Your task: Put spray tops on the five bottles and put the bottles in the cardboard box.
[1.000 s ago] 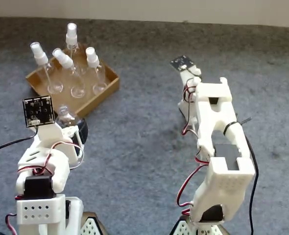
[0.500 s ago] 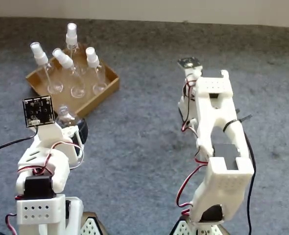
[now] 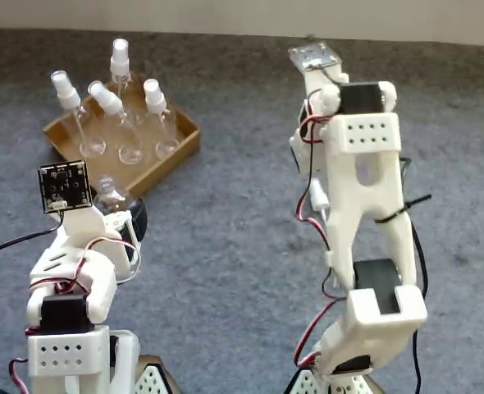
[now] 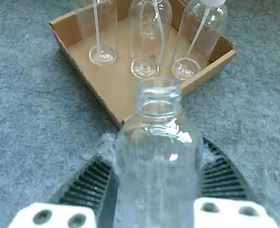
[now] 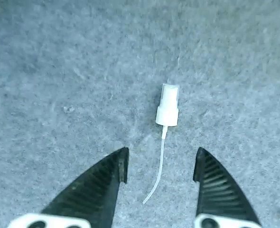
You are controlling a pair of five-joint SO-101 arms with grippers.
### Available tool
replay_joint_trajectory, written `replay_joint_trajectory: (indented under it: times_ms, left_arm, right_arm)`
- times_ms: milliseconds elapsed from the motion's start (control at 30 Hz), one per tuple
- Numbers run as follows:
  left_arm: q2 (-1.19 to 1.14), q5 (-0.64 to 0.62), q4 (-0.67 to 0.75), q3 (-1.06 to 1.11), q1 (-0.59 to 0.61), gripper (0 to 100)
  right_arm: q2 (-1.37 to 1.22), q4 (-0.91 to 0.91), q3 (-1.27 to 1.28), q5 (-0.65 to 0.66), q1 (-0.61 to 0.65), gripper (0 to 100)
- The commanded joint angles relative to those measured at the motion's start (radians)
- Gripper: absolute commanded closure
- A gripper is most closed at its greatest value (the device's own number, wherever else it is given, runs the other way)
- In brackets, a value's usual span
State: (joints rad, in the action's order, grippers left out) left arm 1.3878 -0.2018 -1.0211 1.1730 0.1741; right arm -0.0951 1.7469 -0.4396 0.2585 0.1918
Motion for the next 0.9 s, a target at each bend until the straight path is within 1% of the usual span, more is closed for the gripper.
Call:
replay_joint_trajectory:
  times_ms: [0,100,233,400,467,567,733,867]
  left_arm:
    - [0.012,-0.005,0.023,-0.01,-0.016,97]
    - [0.012,-0.005,0.023,-0.01,-0.016,97]
    - [0.012,-0.005,0.023,-0.01,-0.016,97]
    - [0.012,-0.005,0.023,-0.01,-0.016,97]
    - [0.012,-0.005,0.023,-0.008,-0.016,97]
    - [0.012,-0.005,0.023,-0.008,-0.016,97]
    - [0.012,-0.005,0.023,-0.008,-0.016,97]
    - [0.012,-0.005,0.023,-0.008,-0.016,97]
  right_arm:
    - [0.214,0.019,0.082,-0.012,0.015,79.3]
    - [0.334,-0.022,0.199,-0.011,0.012,79.3]
    - [0.423,-0.182,0.438,-0.011,0.008,79.3]
    - [0.417,-0.475,0.728,-0.009,0.008,79.3]
    - [0.377,-0.524,0.797,-0.009,0.005,79.3]
    - [0.274,-0.558,0.76,-0.011,-0.016,79.3]
    - [0.073,-0.587,0.615,-0.011,-0.091,79.3]
    - [-0.038,-0.585,0.541,-0.011,-0.093,79.3]
